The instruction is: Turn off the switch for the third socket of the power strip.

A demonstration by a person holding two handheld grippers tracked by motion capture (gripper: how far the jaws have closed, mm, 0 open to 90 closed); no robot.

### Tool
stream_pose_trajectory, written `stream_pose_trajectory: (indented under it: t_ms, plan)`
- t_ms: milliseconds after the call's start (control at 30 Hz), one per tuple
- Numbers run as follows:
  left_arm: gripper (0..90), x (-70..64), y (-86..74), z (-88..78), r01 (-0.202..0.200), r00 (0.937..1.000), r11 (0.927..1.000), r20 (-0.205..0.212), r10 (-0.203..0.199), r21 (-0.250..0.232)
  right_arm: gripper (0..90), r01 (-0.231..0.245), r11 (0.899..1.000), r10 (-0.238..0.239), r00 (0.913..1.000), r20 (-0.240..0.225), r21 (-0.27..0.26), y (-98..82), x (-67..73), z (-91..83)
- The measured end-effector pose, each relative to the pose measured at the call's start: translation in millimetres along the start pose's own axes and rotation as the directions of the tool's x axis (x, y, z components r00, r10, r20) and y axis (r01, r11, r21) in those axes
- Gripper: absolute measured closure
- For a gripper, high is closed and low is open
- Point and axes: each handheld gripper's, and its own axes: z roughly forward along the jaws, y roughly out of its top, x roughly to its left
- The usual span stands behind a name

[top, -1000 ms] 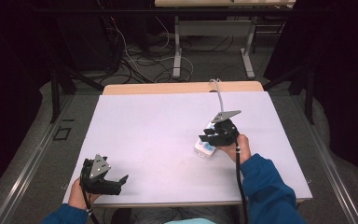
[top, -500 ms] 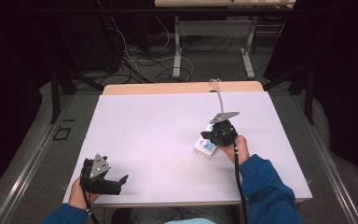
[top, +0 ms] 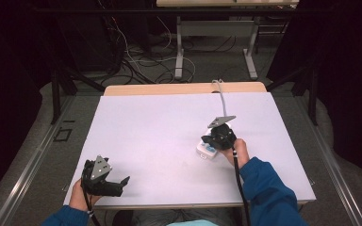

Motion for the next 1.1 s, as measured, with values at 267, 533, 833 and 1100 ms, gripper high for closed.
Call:
stream_pose_trajectory:
  t_ms: [267,533,833,1100]
  plan:
    - [0.2,0.0,0.1,0.7,0.000,1.0000,1.0000,0.008,0.000,0.001,90.0,0.004,1.000,-0.004,0.9999,0.011,0.001,-2.1,1.7,5.6]
    - [0.2,0.0,0.0,0.8,0.001,1.0000,1.0000,0.006,-0.001,0.002,90.0,0.014,1.000,-0.014,0.9997,0.021,0.011,-4.0,1.2,9.4]
    - [0.2,0.0,0.0,0.8,0.000,1.0000,1.0000,0.006,0.000,0.002,90.0,0.003,1.000,-0.003,0.9998,0.022,0.006,-5.5,1.2,10.7]
    - [0.2,-0.3,0.1,0.4,-0.003,1.0000,1.0000,-0.002,0.003,0.001,90.0,-0.003,1.000,0.003,0.9997,0.025,-0.008,-7.3,1.3,11.3]
